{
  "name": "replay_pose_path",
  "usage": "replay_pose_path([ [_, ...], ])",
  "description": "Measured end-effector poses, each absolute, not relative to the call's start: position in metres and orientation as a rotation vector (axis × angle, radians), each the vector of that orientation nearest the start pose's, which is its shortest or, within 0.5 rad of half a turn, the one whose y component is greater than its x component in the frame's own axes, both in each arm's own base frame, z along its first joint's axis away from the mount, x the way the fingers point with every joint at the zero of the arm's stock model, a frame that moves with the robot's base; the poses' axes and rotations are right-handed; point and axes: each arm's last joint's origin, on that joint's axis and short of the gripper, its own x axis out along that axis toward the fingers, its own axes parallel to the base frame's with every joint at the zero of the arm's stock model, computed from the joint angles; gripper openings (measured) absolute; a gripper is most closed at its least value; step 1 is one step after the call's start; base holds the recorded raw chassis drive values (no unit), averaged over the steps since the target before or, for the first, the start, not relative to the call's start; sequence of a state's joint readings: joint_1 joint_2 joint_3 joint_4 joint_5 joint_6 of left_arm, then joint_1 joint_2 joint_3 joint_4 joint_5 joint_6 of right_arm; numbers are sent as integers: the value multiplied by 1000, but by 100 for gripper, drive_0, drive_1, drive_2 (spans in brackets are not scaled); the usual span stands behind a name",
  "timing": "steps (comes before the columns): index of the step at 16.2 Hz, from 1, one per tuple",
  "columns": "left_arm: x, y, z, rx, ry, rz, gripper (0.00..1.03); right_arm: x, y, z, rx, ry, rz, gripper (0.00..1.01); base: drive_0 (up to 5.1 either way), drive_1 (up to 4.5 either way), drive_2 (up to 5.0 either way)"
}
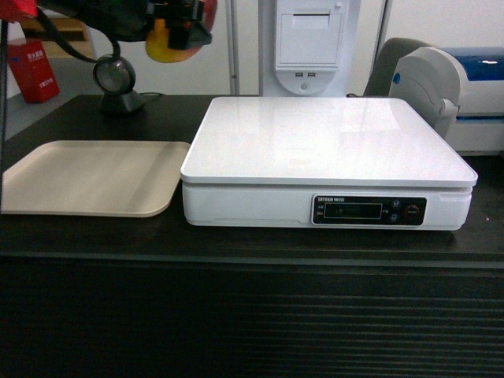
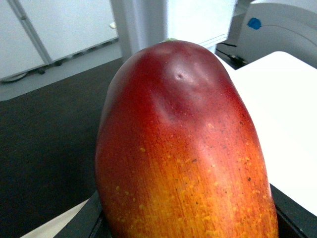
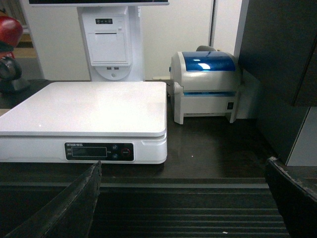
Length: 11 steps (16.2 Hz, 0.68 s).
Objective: Place dark red mango on scale at checkout
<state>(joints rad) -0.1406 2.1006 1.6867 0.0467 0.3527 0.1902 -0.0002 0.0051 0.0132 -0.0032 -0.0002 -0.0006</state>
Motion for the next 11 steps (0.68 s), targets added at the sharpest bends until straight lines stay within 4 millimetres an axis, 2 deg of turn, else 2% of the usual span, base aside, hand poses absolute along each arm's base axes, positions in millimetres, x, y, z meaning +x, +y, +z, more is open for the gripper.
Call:
replay_pose_path([
  [2,484,-109,259,142,321,-580,61,97,0,167,-1,-5,0,98,0,0,0],
  [5,474,-149,263,138,321,-659,61,97,0,167,-1,-4,0,98,0,0,0],
  [9,455,-206,251,121,375,-748,61,97,0,167,-1,-5,0,98,0,0,0],
  [11,449,-223,242,110,411,-752,61,97,0,167,-1,-4,0,98,0,0,0],
])
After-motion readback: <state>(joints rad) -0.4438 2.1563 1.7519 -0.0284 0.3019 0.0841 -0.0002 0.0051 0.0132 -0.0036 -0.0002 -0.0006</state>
